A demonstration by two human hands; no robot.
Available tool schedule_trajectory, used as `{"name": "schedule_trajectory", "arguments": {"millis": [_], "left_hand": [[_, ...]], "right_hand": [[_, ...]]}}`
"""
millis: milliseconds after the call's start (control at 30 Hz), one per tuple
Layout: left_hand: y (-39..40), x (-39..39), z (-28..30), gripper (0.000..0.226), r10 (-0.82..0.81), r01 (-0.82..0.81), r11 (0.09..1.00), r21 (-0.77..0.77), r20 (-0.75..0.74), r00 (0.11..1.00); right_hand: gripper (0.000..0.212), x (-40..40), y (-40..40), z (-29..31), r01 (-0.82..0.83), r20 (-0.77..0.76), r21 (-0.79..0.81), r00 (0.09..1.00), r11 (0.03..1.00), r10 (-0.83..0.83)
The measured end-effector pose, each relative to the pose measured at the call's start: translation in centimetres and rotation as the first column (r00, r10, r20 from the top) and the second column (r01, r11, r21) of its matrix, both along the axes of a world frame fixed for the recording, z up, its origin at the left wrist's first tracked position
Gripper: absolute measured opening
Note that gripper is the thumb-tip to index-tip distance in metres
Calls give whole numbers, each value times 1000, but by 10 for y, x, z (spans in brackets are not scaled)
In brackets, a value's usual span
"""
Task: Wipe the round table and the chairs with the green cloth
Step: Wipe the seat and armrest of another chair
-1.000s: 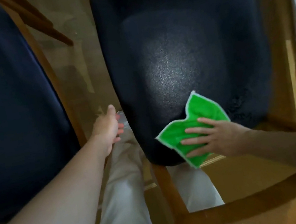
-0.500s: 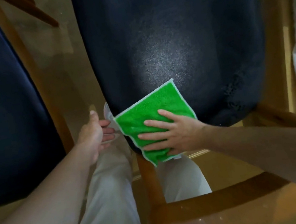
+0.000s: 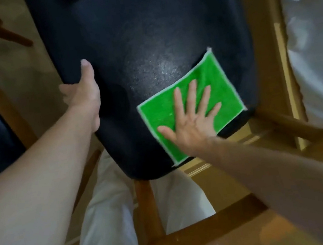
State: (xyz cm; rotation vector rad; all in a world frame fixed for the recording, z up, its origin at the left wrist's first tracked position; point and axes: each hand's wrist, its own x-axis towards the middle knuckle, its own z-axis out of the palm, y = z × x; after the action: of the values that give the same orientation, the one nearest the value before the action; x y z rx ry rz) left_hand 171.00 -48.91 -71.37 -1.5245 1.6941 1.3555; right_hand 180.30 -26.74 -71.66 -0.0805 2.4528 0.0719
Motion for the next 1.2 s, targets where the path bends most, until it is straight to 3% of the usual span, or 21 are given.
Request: {"name": "schedule_trajectory", "arguments": {"millis": [133,233,300,367,433,500,567,633,667,767,867,933,1033,1100,1200], "left_hand": [[8,-17,2,102,-157,170,936,-308,66,985],[3,-31,1,103,-300,269,867,-419,-8,954],[3,-37,1,106,-370,325,859,-395,-41,928],[5,-40,0,112,-443,414,844,-341,-8,896],[6,-37,0,120,-512,502,817,-286,42,858],[6,-36,-2,125,-565,562,776,-287,81,821],[9,-40,-4,125,-571,577,742,-341,130,811],[14,-46,-4,125,-545,563,741,-366,162,823],[16,-48,-4,125,-541,562,741,-367,170,824],[15,-49,0,125,-564,588,731,-347,179,806],[6,-42,13,119,-609,618,717,-323,140,781],[5,-25,30,106,-695,693,657,-298,118,709],[18,22,64,95,-843,840,518,-160,72,534],[33,60,91,90,-895,895,444,-45,21,446],[54,105,130,82,-896,878,428,214,-29,444]], "right_hand": [[89,47,-72,3,-51,-12,-158,999,986,50],[80,23,-45,-3,-56,-89,-232,995,971,36],[77,-12,-3,-10,63,-118,-211,989,976,-89],[76,-50,33,-14,335,-157,-160,920,929,-359],[72,-68,49,-14,631,-176,-152,740,761,-649],[67,-66,47,-12,845,-186,-139,490,517,-851],[63,-54,32,-6,964,-166,-121,217,238,-962],[61,-41,2,1,992,-110,-98,63,74,-992],[59,-35,-16,5,994,-72,-95,46,53,-996],[54,-18,-54,19,975,38,-190,128,118,-991],[48,-27,-27,48,898,22,-437,56,40,-998],[42,-36,1,76,840,128,-531,-46,-108,-991],[32,-42,38,114,697,524,-515,-206,-500,-826],[41,-40,56,142,647,652,-504,-150,-572,-743],[49,-29,72,201,622,681,-607,86,-495,-727]]}}
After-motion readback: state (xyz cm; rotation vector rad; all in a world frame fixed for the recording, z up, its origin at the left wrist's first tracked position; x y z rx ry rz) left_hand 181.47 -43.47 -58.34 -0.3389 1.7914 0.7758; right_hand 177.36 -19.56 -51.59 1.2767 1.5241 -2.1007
